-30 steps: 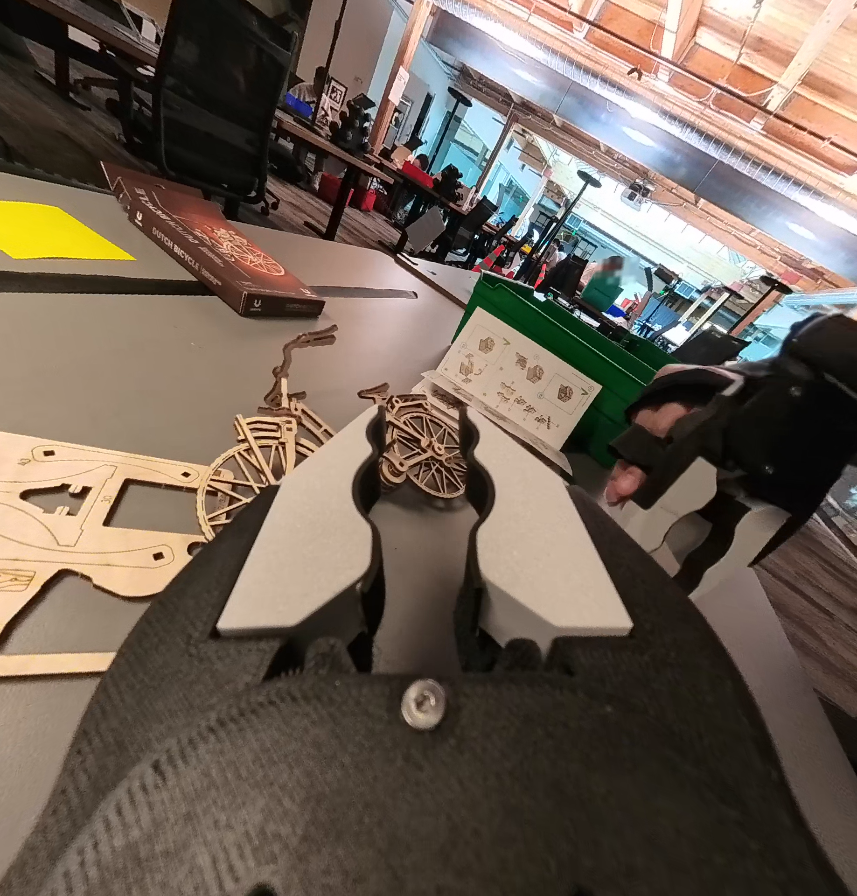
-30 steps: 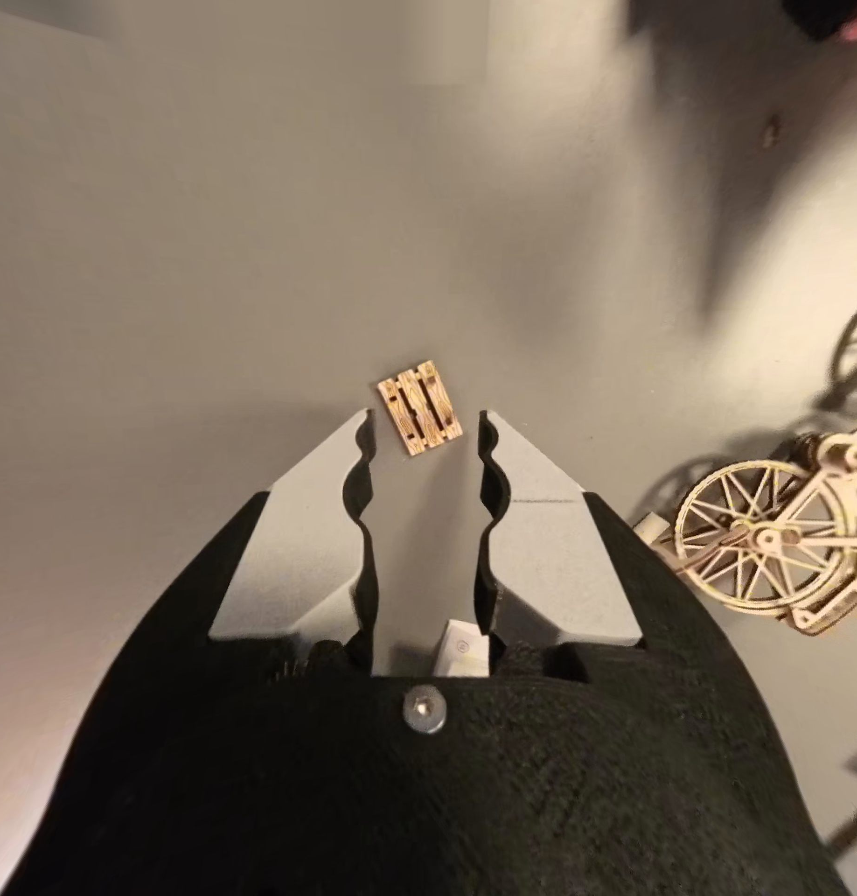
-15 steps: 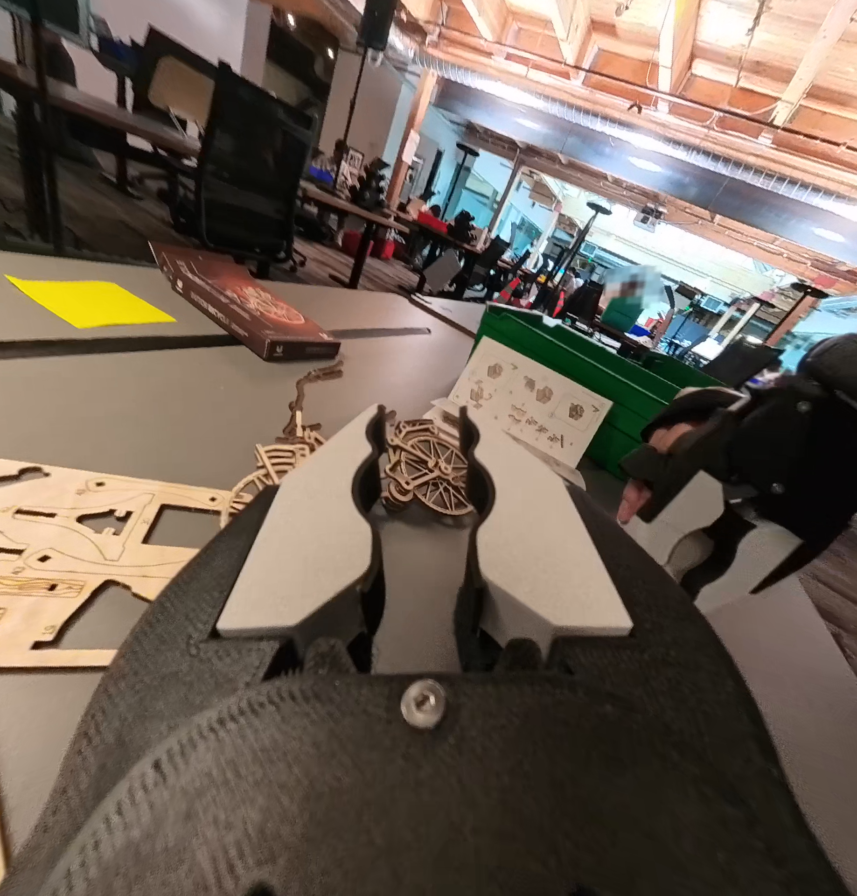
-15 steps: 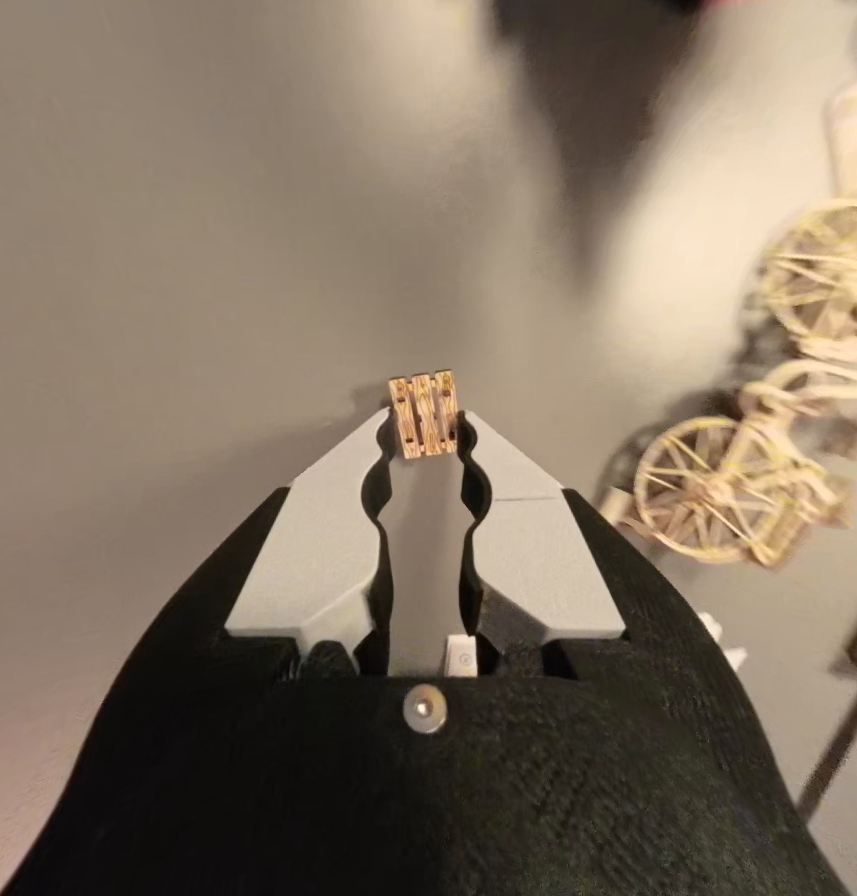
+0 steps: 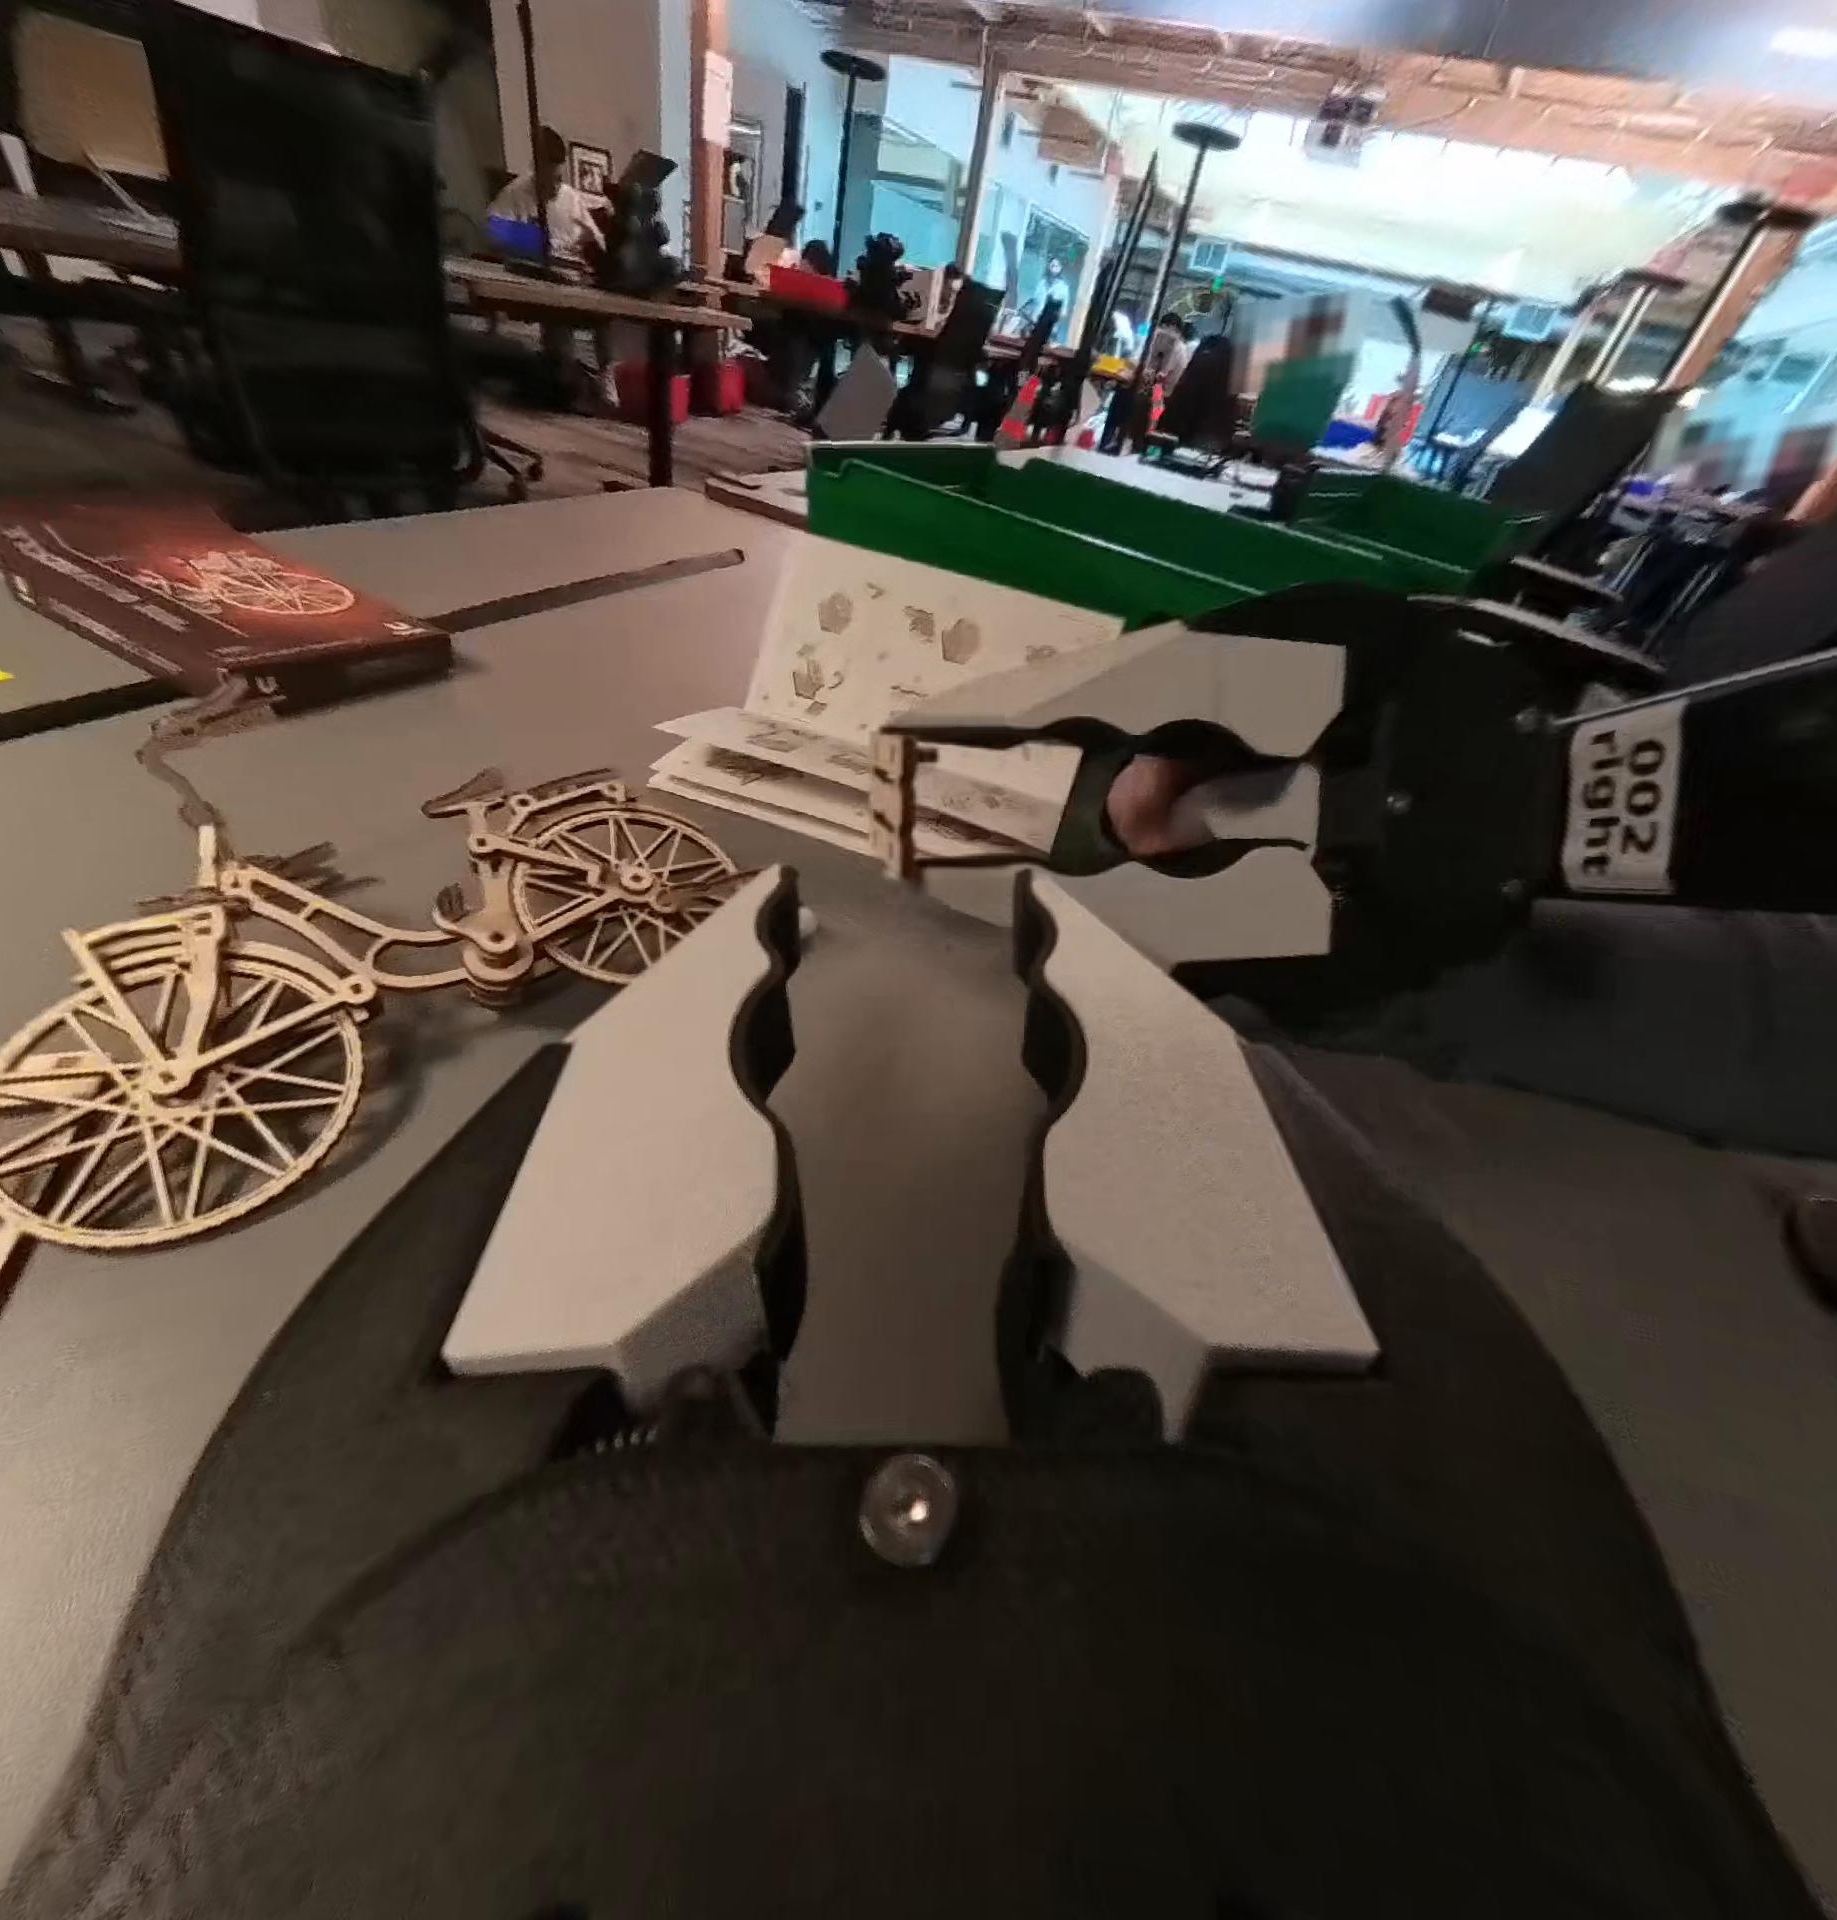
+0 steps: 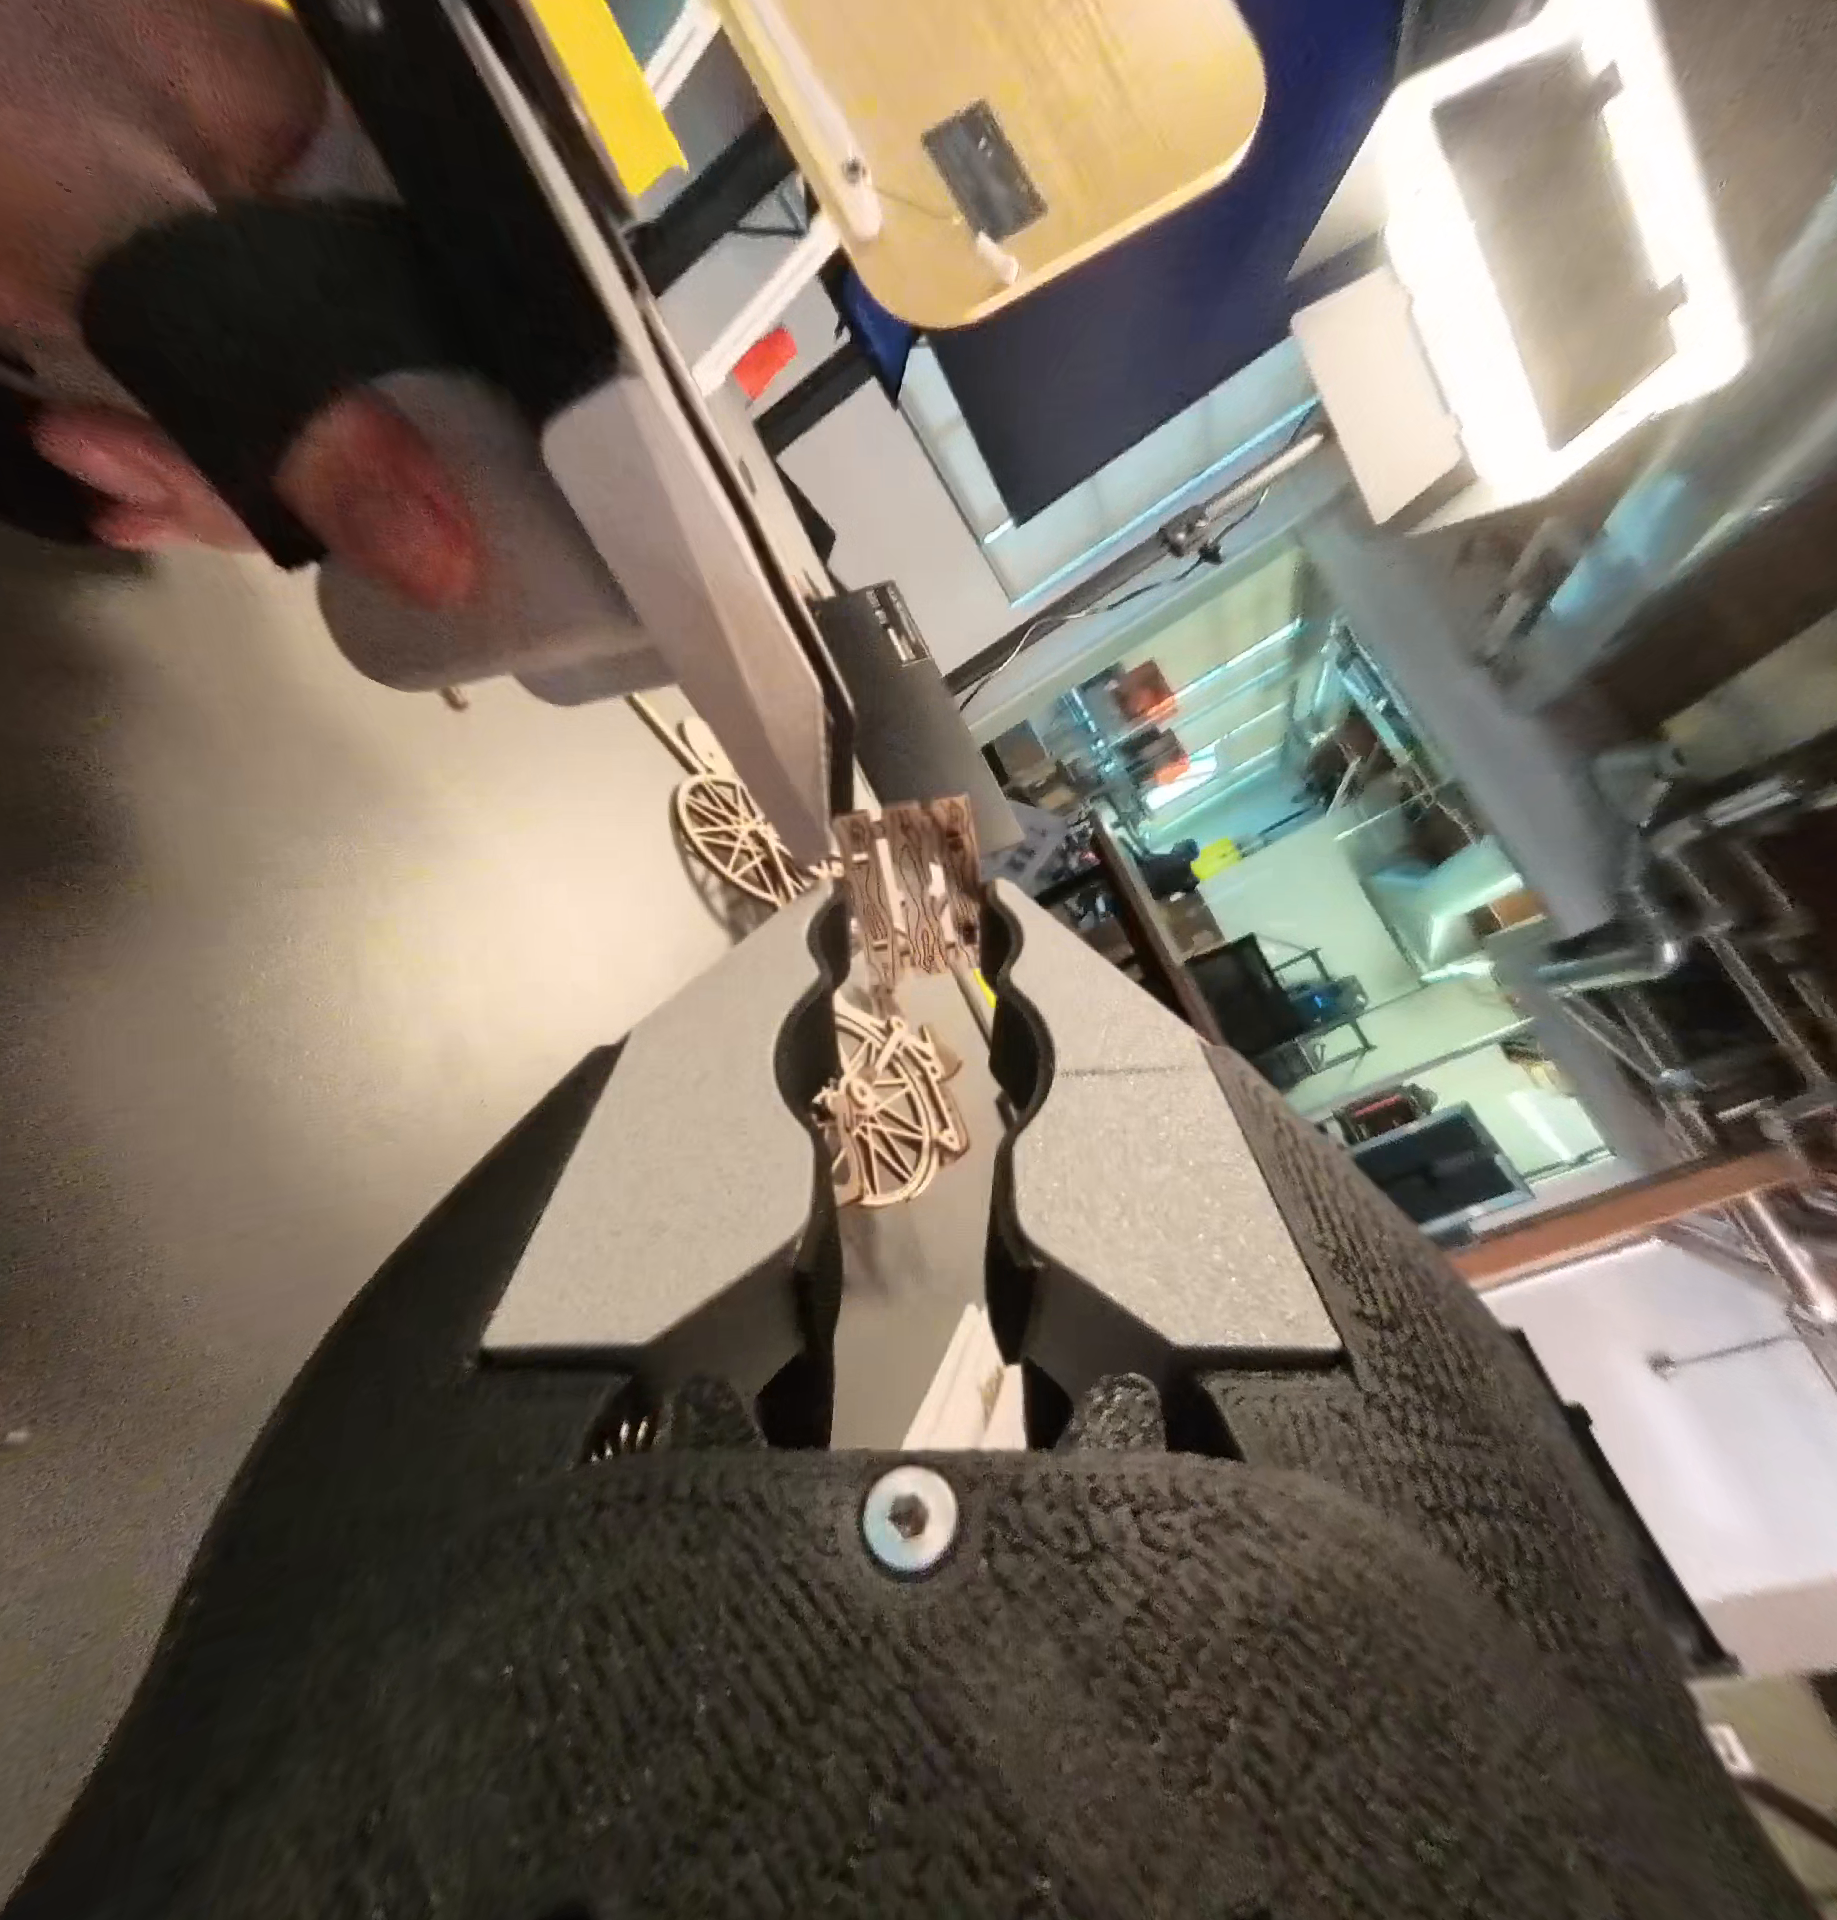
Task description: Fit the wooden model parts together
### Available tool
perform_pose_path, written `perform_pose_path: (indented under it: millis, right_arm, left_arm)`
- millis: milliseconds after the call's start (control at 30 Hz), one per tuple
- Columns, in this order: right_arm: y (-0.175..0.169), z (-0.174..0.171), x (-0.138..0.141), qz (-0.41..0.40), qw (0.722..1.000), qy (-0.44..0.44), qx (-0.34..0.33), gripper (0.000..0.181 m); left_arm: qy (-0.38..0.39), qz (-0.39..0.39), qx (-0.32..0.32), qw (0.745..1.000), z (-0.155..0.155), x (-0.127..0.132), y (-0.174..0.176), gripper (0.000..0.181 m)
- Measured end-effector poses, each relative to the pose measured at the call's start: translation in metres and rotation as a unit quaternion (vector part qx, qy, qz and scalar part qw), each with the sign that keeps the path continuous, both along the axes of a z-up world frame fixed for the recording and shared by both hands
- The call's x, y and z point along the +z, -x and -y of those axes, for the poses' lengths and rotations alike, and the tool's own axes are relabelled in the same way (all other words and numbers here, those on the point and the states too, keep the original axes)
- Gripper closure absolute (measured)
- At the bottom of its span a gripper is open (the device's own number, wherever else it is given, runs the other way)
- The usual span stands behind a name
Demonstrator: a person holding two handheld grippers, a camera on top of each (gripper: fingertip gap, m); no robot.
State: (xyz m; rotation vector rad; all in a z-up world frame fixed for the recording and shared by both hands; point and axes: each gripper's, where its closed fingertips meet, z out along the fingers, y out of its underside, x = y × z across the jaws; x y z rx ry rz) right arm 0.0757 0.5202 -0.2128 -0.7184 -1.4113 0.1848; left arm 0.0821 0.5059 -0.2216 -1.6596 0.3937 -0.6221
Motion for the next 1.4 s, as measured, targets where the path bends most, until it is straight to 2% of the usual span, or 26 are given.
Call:
perform_pose_path:
  millis: [233,267,333,500,567,667,767,900,967,1133,1267,1400]
  right_arm:
    - [0.004,0.001,-0.009,0.018,0.999,-0.032,0.005,0.158]
    - [0.005,0.003,-0.009,0.018,0.999,-0.034,0.010,0.158]
    - [0.004,0.003,-0.007,0.016,0.999,-0.035,0.007,0.158]
    - [0.004,0.002,-0.005,0.012,0.999,-0.040,0.002,0.158]
    - [0.005,0.004,-0.004,0.012,0.999,-0.046,0.004,0.158]
    - [0.001,0.014,0.000,-0.005,0.998,-0.035,0.051,0.151]
    - [-0.011,0.019,0.008,-0.034,0.989,0.067,0.129,0.136]
    - [-0.023,0.008,0.005,-0.035,0.973,0.150,0.170,0.133]
    - [-0.024,0.009,0.002,-0.030,0.968,0.167,0.185,0.133]
    - [-0.015,0.023,-0.010,0.007,0.959,0.185,0.214,0.142]
    - [-0.013,0.020,-0.020,0.031,0.957,0.207,0.201,0.154]
    - [-0.014,0.021,-0.028,0.060,0.954,0.223,0.191,0.162]
  left_arm:
    - [0.033,0.047,-0.023,0.998,-0.015,-0.003,-0.009,0.152]
    - [0.034,0.046,-0.011,0.998,-0.018,-0.003,-0.007,0.164]
    - [0.021,0.037,-0.012,0.999,-0.020,-0.002,-0.007,0.173]
    - [0.042,0.037,-0.027,0.998,-0.022,-0.006,-0.011,0.159]
    - [0.035,0.037,-0.032,0.998,-0.021,-0.005,-0.011,0.180]
    - [-0.011,-0.016,-0.018,1.000,-0.019,-0.002,-0.011,0.180]
    - [-0.055,-0.060,-0.056,0.995,-0.011,0.000,-0.017,0.180]
    - [-0.139,-0.155,-0.081,0.975,-0.005,-0.002,-0.013,0.180]
    - [-0.162,-0.192,-0.091,0.964,-0.003,-0.006,-0.014,0.180]
    - [-0.154,-0.269,-0.112,0.944,-0.008,-0.025,-0.022,0.180]
    - [-0.148,-0.329,-0.125,0.924,-0.011,-0.041,-0.027,0.180]
    - [-0.141,-0.345,-0.128,0.919,-0.013,-0.046,-0.027,0.180]
